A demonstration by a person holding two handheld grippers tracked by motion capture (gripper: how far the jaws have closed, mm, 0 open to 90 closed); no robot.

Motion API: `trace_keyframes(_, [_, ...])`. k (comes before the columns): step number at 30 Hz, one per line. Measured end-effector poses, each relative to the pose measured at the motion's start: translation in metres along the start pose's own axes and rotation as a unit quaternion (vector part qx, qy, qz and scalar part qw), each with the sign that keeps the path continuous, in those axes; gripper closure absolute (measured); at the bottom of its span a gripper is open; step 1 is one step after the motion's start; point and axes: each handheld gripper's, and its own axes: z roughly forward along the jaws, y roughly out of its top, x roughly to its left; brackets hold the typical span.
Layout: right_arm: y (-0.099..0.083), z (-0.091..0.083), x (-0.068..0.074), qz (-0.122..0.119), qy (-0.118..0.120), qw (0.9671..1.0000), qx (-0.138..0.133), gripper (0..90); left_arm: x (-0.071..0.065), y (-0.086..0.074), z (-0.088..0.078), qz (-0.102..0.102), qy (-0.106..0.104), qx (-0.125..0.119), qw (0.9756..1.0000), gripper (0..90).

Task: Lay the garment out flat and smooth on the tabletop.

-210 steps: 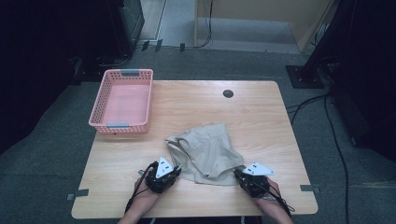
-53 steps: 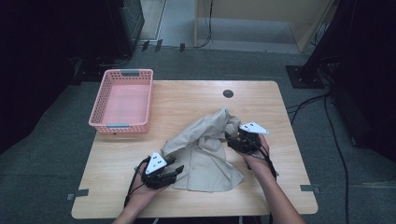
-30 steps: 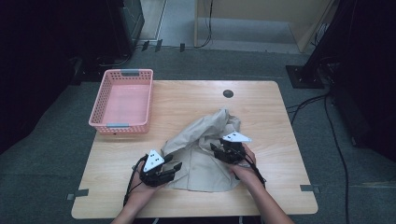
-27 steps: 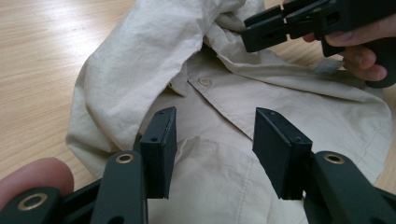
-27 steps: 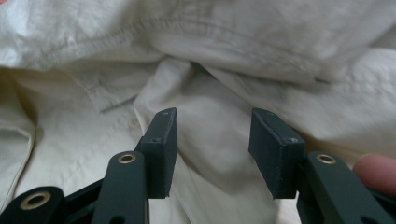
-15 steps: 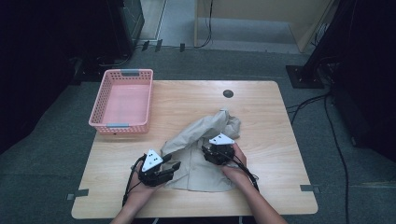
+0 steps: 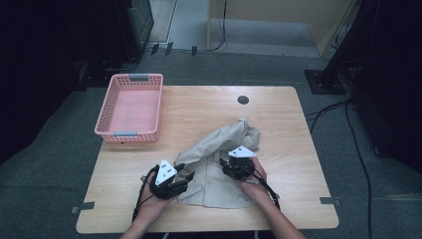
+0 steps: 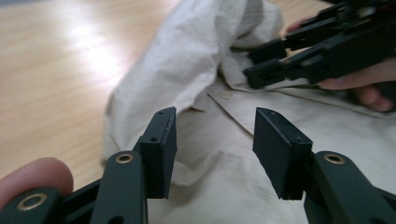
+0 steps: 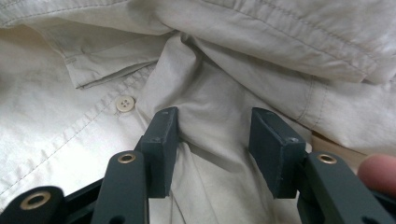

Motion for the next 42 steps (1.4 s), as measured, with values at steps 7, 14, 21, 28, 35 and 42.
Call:
trace_keyframes(7, [-0.01, -0.012, 0.0, 0.001, -0.002, 1.0, 0.0, 52.7, -0.018, 0.012, 0.006, 0.026, 0.035, -0.012, 0.999, 40.1])
trace_keyframes(14, [-0.019, -0.023, 0.001, 0.0, 0.001, 1.0, 0.0, 52.7, -0.024, 0.021, 0.017, 0.039, 0.052, -0.005, 0.9979, 36.0])
trace_keyframes(21, [-0.028, -0.033, 0.003, -0.003, 0.005, 1.0, 0.0, 52.7, -0.033, 0.021, 0.032, 0.068, 0.064, 0.022, 0.9954, 41.3])
trace_keyframes(28, [-0.04, -0.046, 0.003, -0.005, 0.007, 1.0, -0.001, 52.7, -0.031, 0.02, 0.033, 0.064, 0.062, 0.027, 0.9957, 61.4])
trace_keyframes(35, [-0.045, -0.053, 0.005, -0.004, 0.007, 1.0, -0.001, 52.7, -0.005, 0.016, 0.036, -0.004, 0.061, 0.041, 0.9973, 68.6])
trace_keyframes(42, [-0.046, -0.054, 0.006, -0.004, 0.008, 1.0, 0.0, 52.4, 0.025, 0.003, 0.04, -0.046, 0.087, 0.058, 0.9934, 63.7])
